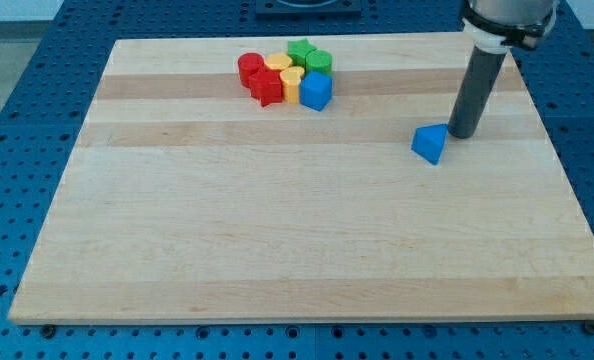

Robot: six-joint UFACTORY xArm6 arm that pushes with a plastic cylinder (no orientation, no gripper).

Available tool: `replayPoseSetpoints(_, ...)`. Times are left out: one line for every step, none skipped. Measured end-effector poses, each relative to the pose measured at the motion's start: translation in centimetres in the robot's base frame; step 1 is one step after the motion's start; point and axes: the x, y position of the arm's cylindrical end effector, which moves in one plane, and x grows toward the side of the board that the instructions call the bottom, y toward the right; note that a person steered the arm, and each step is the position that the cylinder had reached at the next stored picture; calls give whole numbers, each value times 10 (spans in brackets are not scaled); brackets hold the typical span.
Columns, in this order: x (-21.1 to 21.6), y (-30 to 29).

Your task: Move the green circle to the bottom of the green star

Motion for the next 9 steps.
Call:
replayPoseSetpoints(8, -13)
replayPoseSetpoints(35, -48)
replayPoseSetpoints(71, -92)
replayPoseSetpoints(91, -131)
replayPoseSetpoints(89, -165)
replayPoseSetpoints(27, -166)
replayPoseSetpoints(-65, -166)
replayPoseSetpoints(-107, -166)
replayPoseSetpoints(-96, -164)
